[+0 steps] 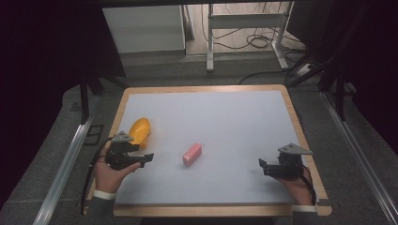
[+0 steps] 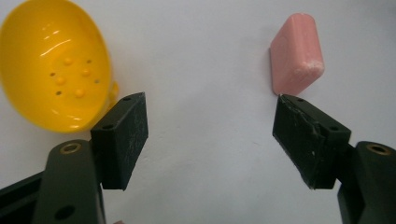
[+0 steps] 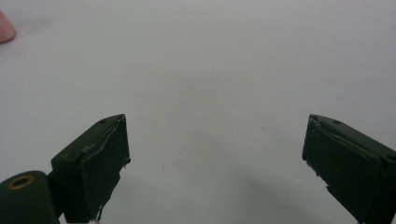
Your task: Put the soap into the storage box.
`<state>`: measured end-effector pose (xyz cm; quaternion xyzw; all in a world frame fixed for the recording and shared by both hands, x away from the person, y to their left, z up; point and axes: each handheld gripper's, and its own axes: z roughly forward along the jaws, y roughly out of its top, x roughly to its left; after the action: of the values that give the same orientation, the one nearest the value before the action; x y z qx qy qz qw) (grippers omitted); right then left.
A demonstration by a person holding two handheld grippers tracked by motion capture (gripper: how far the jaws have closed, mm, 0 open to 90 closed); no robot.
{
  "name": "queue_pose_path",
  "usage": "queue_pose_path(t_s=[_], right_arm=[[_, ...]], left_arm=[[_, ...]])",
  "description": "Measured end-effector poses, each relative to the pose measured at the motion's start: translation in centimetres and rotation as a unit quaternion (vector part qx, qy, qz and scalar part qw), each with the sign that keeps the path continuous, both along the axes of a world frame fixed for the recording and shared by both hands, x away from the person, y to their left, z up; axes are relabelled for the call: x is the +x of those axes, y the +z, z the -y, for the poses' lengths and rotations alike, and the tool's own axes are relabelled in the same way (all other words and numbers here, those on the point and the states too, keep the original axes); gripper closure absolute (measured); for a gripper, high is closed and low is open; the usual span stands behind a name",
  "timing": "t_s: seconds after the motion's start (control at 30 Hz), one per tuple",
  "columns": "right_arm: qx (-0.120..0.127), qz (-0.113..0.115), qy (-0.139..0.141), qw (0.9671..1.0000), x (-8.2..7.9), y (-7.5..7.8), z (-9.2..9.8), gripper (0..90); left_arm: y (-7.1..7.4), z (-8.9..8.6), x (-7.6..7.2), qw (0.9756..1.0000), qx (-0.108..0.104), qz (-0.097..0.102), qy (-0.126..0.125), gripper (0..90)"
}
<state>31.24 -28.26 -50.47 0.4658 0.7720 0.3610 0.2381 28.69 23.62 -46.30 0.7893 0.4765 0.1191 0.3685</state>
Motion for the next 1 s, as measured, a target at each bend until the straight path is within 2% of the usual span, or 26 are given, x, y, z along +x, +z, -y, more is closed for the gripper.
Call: queue_pose_path(t_s=[0.57, 0.9, 1.0], right_arm=[[-0.003, 0.001, 0.0, 1.0, 0.0, 0.0, 0.1, 7.0], [-0.003, 0.002, 0.003, 1.0, -0.1, 0.0, 0.0, 6.9], [-0.003, 0.001, 0.003, 1.0, 0.0, 0.0, 0.0, 7.0]], left_arm=[[-0.8, 3.6, 1.0, 0.9988, 0.023, -0.012, -0.041, 26.4], [-0.8, 4.3, 1.4, 0.9985, 0.025, -0.017, -0.046, 26.0], [-0.7, 4.6, 1.5, 0.9985, 0.027, -0.01, -0.046, 26.5]])
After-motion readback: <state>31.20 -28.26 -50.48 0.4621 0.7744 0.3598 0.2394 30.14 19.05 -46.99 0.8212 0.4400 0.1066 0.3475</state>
